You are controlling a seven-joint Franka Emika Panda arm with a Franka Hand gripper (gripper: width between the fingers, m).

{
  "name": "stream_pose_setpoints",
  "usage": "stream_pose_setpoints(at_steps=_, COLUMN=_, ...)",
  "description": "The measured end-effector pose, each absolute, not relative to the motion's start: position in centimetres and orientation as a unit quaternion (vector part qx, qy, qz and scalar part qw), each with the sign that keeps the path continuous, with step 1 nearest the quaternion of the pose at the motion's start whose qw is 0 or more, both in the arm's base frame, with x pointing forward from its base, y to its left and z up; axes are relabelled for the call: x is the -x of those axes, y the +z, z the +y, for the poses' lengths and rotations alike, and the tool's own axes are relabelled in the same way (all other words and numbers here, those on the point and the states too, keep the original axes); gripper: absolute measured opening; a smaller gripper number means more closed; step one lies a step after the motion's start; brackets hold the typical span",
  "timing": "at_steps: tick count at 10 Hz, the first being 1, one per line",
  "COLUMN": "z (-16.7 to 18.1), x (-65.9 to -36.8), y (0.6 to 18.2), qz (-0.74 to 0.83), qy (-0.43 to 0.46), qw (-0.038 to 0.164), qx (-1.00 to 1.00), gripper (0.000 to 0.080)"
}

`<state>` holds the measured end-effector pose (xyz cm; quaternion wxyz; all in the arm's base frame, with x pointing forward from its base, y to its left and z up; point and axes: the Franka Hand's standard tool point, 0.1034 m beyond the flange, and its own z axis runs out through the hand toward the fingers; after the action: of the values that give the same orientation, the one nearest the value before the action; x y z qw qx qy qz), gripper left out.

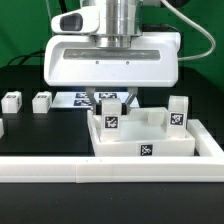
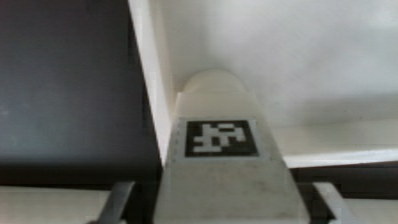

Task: Assemble square table

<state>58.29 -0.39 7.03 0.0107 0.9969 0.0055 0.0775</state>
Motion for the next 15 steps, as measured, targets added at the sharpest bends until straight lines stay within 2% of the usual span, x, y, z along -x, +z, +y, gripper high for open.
stream_pose_setpoints(at_steps=3, z=-0.4, x=-58.3, y=7.0, qz=-0.007, qy=0.078, qw=0.010, qx=-0.997, gripper=0.0290)
stream_pose_setpoints(at_steps=10, z=-1.2, x=-58.1, y=6.9, qz=-0.268, qy=0.096, qw=-0.007, qx=-0.959, gripper=0.0293)
stream_pose_setpoints(at_steps=15, z=-2.1, x=-57.5, y=6.9, qz=-0.365, qy=0.095, qw=0.001, qx=-0.926, gripper=0.0303)
